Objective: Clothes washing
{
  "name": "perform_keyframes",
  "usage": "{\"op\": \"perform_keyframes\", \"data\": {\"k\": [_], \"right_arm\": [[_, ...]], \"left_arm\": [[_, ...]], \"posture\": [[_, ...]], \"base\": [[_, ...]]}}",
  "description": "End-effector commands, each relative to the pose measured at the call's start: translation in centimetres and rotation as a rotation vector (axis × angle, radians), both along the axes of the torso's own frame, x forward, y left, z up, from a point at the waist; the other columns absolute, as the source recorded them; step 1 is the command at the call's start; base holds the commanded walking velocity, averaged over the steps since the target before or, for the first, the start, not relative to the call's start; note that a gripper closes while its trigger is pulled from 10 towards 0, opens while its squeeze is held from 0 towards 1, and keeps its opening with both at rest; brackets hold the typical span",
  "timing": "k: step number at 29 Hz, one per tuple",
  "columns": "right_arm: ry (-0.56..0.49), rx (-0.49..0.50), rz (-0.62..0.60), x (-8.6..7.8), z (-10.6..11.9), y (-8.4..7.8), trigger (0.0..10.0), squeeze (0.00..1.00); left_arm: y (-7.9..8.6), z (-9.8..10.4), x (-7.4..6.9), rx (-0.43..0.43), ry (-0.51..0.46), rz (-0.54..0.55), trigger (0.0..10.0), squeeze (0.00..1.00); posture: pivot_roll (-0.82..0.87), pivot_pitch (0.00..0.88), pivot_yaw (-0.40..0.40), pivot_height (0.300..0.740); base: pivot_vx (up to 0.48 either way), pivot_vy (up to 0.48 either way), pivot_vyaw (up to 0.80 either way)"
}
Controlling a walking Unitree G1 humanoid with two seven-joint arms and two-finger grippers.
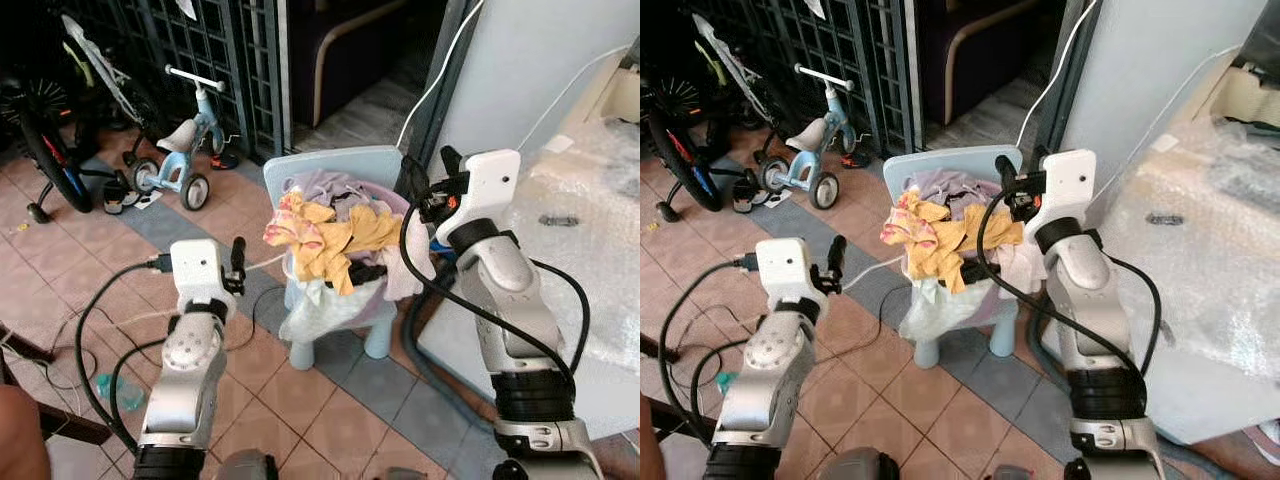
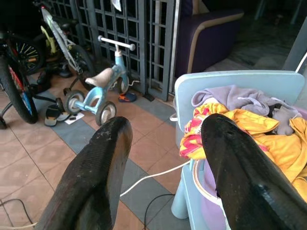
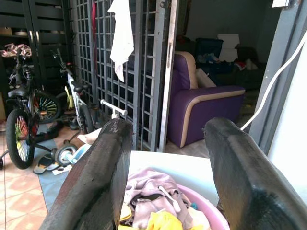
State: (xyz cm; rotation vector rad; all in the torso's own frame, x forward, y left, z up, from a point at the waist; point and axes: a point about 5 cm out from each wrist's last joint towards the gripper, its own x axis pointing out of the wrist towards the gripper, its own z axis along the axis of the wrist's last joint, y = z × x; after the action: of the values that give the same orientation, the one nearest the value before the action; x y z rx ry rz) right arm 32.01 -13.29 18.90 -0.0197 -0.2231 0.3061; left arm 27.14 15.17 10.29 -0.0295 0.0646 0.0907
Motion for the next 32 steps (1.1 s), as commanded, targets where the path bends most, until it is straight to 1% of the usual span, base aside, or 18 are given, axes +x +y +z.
{"op": "perform_keyframes", "data": {"k": [1,7,9,11,14,16,17,20,21,24,26,27,29,32], "right_arm": [[0.001,-0.014,-0.02,0.0,0.0,-0.7,10.0,0.0],[0.022,-0.089,-0.073,0.1,-0.7,-1.2,10.0,0.0],[0.041,-0.109,-0.012,0.4,-0.8,-0.7,10.0,0.0],[0.044,-0.115,0.015,0.4,-0.8,-0.5,10.0,0.0],[0.024,-0.149,0.06,0.5,-0.6,-0.1,10.0,0.0],[0.071,-0.193,0.119,0.3,-1.8,0.4,10.0,0.0],[0.071,-0.193,0.119,0.3,-1.8,0.4,10.0,0.0],[0.095,-0.217,0.158,-0.1,-2.7,0.8,10.0,0.0],[0.119,-0.203,0.149,-0.3,-3.5,1.0,10.0,0.0],[0.15,-0.168,0.123,-0.6,-4.5,1.2,10.0,0.0],[0.197,-0.139,0.08,-0.5,-5.4,1.2,10.0,0.0],[0.239,-0.137,0.043,-0.4,-6.4,1.1,10.0,0.0],[0.233,-0.159,0.009,-0.4,-7.0,1.2,10.0,0.0],[0.245,-0.19,-0.006,-0.6,-7.7,1.3,10.0,0.0]], "left_arm": [[-0.7,0.4,0.1,-0.008,-0.016,-0.023,10.0,0.0],[-0.6,0.2,0.1,0.005,-0.014,-0.022,10.0,0.0],[-0.6,0.3,0.1,0.007,-0.016,-0.028,10.0,0.0],[-0.6,0.2,0.2,0.008,-0.015,-0.027,10.0,0.0],[-0.5,0.2,0.2,0.003,-0.013,-0.022,10.0,0.0],[-0.5,0.2,0.1,0.001,-0.009,-0.014,10.0,0.0],[-0.5,0.2,0.1,0.001,-0.009,-0.014,10.0,0.0],[-0.3,0.1,0.0,0.001,0.006,0.003,10.0,0.0],[-0.2,0.1,-0.1,0.005,0.005,0.009,10.0,0.0],[0.0,0.0,-0.4,0.011,0.012,0.022,10.0,0.0],[0.0,0.1,-0.6,0.01,0.011,0.007,10.0,0.0],[0.0,-0.1,-0.8,0.005,0.027,0.01,10.0,0.0],[0.4,-0.3,-1.0,0.002,0.05,0.042,10.0,0.0],[0.6,-0.2,-1.3,0.011,0.045,0.037,10.0,0.0]], "posture": [[-0.01,0.051,0.02,0.74],[-0.02,0.054,0.029,0.74],[-0.02,0.056,0.031,0.74],[-0.02,0.056,0.031,0.74],[-0.02,0.058,0.032,0.74],[-0.01,0.06,0.032,0.74],[-0.01,0.06,0.032,0.74],[0.0,0.076,0.029,0.74],[0.01,0.073,0.026,0.74],[0.02,0.078,0.025,0.74],[0.03,0.083,0.026,0.74],[0.03,0.087,0.027,0.74],[0.04,0.093,0.029,0.74],[0.05,0.099,0.029,0.74]], "base": [[0.412,0.0,0.0],[0.429,0.0,0.0],[0.412,0.0,0.0],[0.345,0.0,0.0],[0.435,0.0,0.0],[0.465,0.0,0.0],[0.465,0.0,0.0],[0.456,0.0,0.0],[0.446,0.0,0.0],[0.458,0.0,0.0],[0.472,0.0,0.0],[0.472,0.0,0.0],[0.184,0.0,0.0],[0.0,0.0,0.0]]}}
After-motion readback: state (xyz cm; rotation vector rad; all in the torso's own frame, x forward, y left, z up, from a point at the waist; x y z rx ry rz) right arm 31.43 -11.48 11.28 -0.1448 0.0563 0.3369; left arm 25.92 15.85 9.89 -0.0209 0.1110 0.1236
